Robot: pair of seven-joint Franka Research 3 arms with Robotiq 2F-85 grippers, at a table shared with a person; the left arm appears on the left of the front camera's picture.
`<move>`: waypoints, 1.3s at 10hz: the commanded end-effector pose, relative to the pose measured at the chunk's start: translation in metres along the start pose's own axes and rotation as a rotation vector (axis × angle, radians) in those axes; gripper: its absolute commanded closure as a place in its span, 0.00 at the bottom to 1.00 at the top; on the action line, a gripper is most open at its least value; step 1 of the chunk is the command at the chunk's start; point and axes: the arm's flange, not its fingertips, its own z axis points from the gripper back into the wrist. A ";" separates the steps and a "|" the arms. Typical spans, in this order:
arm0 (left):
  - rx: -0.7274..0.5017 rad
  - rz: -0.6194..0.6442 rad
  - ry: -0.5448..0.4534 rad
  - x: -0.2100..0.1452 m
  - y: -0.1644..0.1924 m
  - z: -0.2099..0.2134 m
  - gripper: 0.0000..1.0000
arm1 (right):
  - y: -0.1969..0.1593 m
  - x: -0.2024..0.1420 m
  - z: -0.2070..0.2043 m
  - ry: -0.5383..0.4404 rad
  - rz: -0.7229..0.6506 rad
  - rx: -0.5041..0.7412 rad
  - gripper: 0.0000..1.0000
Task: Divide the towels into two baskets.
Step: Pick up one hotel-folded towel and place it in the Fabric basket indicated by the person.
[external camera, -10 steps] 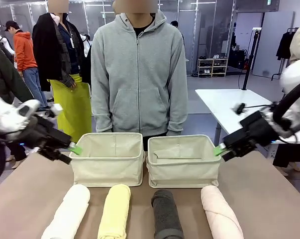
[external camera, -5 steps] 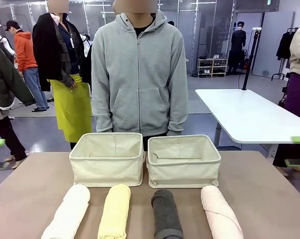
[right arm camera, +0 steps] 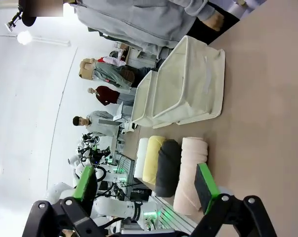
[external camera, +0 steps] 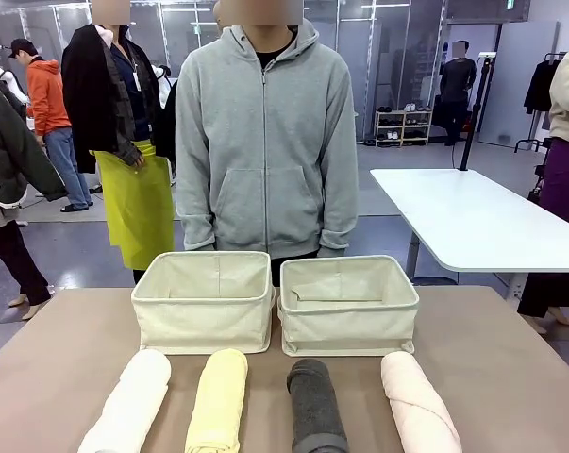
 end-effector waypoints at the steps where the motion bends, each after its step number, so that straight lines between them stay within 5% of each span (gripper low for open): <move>1: -0.033 0.002 0.013 -0.002 0.004 -0.003 0.00 | -0.007 -0.001 -0.004 0.013 -0.017 0.018 0.00; 13: -0.033 0.002 0.013 -0.002 0.004 -0.003 0.00 | -0.009 -0.001 -0.005 0.017 -0.026 0.005 0.00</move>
